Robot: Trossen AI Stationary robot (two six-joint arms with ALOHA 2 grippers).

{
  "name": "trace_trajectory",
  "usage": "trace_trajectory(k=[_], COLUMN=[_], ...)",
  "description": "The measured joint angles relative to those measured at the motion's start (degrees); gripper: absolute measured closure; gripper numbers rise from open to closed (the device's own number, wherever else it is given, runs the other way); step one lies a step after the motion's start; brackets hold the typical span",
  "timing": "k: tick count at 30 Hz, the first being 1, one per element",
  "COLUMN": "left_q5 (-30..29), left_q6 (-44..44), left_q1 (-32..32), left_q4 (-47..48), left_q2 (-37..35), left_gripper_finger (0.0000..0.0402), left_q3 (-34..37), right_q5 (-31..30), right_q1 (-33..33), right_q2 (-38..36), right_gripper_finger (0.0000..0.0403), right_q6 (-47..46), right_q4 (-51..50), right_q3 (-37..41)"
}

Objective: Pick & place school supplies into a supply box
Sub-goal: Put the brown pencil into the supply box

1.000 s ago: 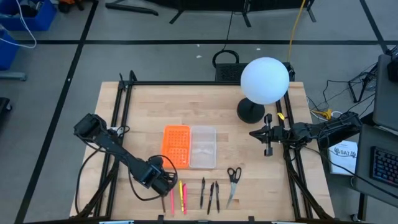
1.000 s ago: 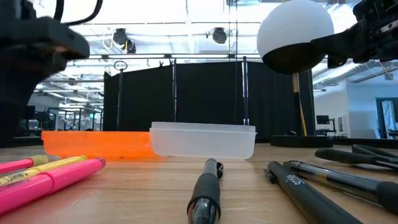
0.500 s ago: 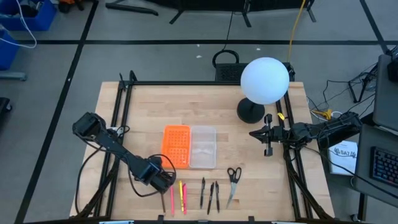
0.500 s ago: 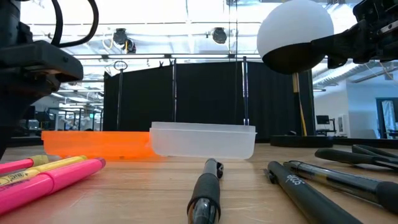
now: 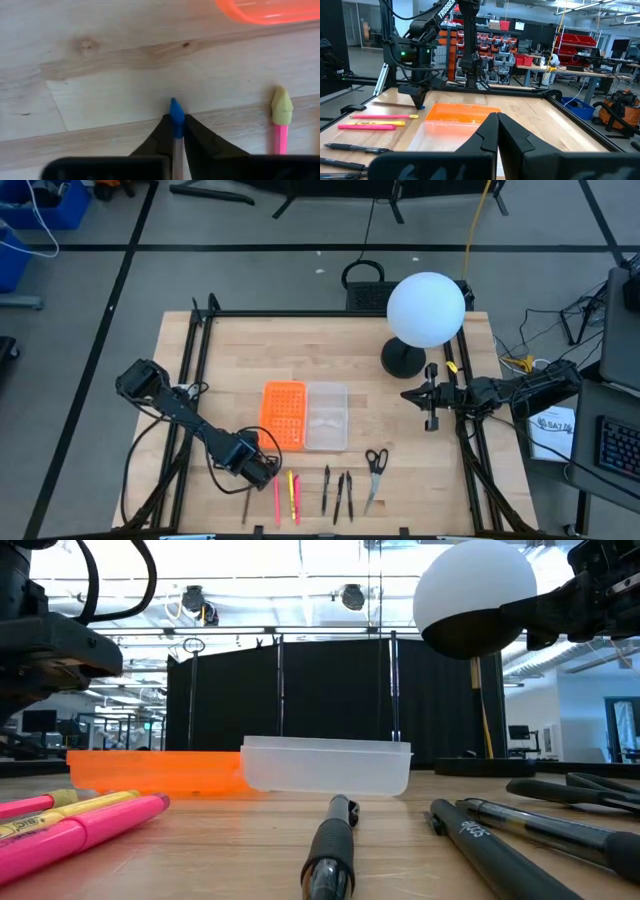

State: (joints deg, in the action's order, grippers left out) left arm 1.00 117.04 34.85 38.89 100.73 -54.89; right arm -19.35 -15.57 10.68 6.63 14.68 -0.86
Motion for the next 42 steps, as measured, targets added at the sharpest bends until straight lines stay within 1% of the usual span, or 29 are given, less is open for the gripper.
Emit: trace_trajectory(k=[5,8,12,17,22,25,30,34,37,39,42], left_q5=[0.5,0.1,-4.2,-10.5,-10.2,-10.2,-8.1,-6.4,-5.5,-4.8,-2.7], left_q6=[-0.3,-1.0,-3.2,-9.9,-20.8,-29.5,-41.1,-45.8,-47.9,-49.1,-50.6], left_q1=[0.0,0.1,-0.5,-2.6,-9.9,-15.4,-25.6,-33.1,-37.9,-39.9,-40.8], left_q4=[0.2,2.2,3.7,6.8,9.2,8.8,9.0,9.1,8.0,6.0,0.3], left_q2=[-0.2,-0.8,-2.8,-3.8,-3.9,-3.9,-4.0,-3.5,-1.2,1.0,4.9], left_gripper_finger=[0.0380,0.0382,0.0383,0.0384,0.0384,0.0384,0.0384,0.0384,0.0384,0.0384,0.0384], left_q3=[-0.2,-2.0,-6.7,-14.2,-20.7,-24.3,-27.7,-28.0,-28.0,-28.0,-28.0], right_q5=[0.0,0.0,0.0,0.0,0.0,0.0,0.0,0.0,0.0,0.0,0.0], right_q1=[0.0,0.0,0.0,0.0,0.0,0.0,0.0,0.0,0.0,0.0,0.0], right_q2=[0.0,0.0,0.0,0.0,0.1,0.1,0.1,0.1,0.1,0.1,0.1], right_gripper_finger=[0.0403,0.0403,0.0403,0.0403,0.0403,0.0403,0.0403,0.0403,0.0403,0.0403,0.0403], right_q6=[0.0,0.0,0.0,0.0,0.0,0.0,0.0,0.0,0.0,0.0,0.0], right_q4=[0.0,0.0,-0.2,0.0,0.2,0.2,0.2,0.2,0.2,0.2,0.2], right_q3=[0.0,0.0,0.0,0.0,0.0,0.0,0.0,0.0,0.0,0.0,0.0])
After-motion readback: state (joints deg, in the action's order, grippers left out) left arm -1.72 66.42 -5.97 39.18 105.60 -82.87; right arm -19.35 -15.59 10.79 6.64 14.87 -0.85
